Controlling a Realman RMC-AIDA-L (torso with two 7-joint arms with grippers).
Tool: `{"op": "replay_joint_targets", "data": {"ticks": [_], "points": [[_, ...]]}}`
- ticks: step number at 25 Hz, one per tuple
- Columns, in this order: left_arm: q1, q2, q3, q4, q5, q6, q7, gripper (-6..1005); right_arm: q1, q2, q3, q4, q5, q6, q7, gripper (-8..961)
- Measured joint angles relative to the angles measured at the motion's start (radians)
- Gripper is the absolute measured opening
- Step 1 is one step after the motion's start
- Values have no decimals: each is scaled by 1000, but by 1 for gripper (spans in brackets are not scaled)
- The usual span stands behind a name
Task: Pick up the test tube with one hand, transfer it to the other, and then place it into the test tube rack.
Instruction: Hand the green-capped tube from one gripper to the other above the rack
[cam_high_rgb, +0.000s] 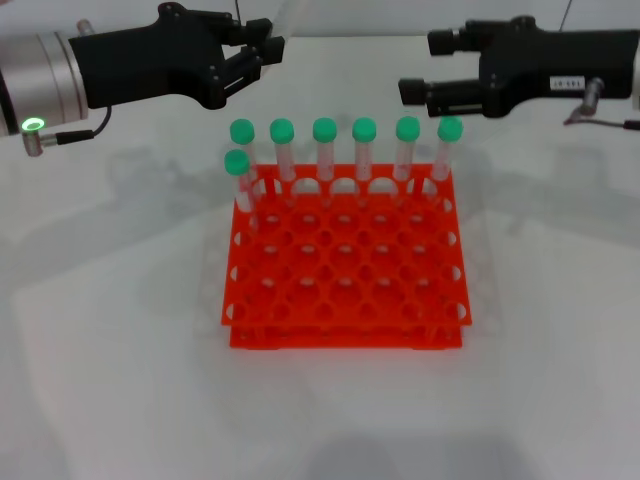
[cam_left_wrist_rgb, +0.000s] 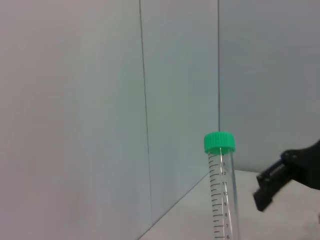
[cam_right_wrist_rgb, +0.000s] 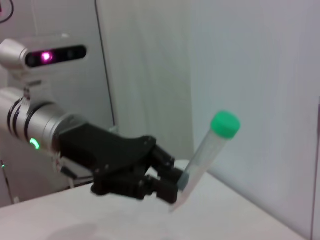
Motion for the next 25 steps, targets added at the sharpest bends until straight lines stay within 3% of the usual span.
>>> {"op": "replay_joint_targets", "data": {"ticks": [25], "points": [[-1,-9,29,0,-16,6,5,191,92,7,-10,0,83,38,15,742]]}}
